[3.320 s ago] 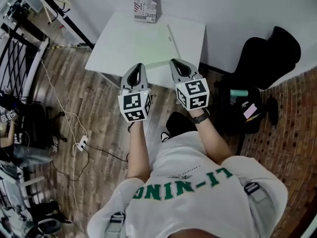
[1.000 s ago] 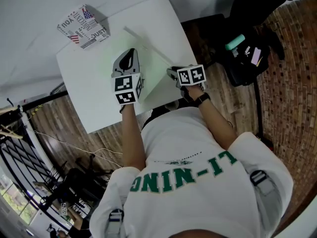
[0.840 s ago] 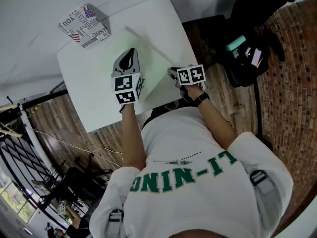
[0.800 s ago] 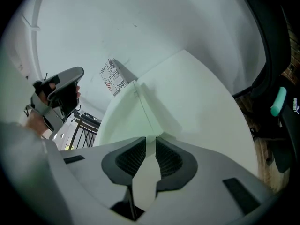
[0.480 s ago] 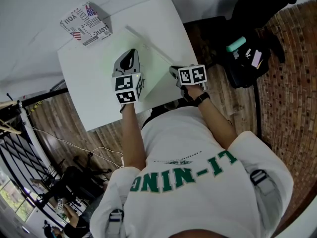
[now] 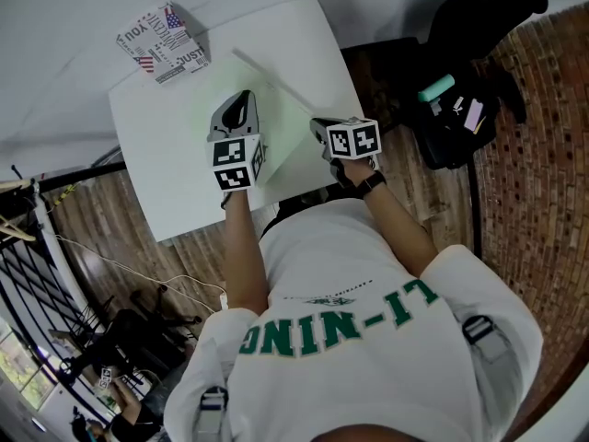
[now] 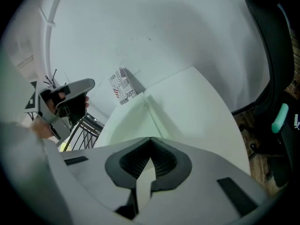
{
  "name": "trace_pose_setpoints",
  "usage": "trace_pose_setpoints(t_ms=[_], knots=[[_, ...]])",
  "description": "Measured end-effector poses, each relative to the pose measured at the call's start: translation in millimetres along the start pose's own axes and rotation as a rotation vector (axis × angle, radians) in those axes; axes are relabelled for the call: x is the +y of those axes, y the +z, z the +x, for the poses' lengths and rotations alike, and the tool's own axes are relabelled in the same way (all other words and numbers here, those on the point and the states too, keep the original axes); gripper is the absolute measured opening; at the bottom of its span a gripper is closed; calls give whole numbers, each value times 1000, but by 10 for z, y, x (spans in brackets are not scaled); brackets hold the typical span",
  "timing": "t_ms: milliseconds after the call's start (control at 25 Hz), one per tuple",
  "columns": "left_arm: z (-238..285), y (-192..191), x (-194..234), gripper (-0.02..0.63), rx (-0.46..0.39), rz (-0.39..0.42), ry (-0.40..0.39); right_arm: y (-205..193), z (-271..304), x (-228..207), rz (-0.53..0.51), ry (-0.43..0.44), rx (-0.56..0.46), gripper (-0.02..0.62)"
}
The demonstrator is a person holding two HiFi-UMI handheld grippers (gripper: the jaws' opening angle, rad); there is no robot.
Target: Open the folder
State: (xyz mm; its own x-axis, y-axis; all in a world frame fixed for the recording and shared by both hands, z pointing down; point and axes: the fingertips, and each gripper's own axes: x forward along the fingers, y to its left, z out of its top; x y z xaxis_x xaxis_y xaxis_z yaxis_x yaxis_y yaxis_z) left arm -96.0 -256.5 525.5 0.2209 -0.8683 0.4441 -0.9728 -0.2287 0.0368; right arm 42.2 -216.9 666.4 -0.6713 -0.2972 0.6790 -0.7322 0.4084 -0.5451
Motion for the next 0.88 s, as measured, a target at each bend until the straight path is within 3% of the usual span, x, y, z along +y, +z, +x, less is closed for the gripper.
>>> trace_pose_setpoints(t_ms=[160,360,480,600,880], knots=[[-50,43,6,15,-10,5,8,-114,-11,-187,37,-51,21,17],[-82,36,63,15,-12,3,19,-175,25,-208,47,-46,33,18],[-99,34,68,15,-12,1,25,-225,74,-189,65,-20,61,134],[-108,29,70,15,-9,2,31,-258,139,-199,104,5,65,191],[-153,-1,130,15,-4,-2,49,-225,200,-206,248,60,35,118]])
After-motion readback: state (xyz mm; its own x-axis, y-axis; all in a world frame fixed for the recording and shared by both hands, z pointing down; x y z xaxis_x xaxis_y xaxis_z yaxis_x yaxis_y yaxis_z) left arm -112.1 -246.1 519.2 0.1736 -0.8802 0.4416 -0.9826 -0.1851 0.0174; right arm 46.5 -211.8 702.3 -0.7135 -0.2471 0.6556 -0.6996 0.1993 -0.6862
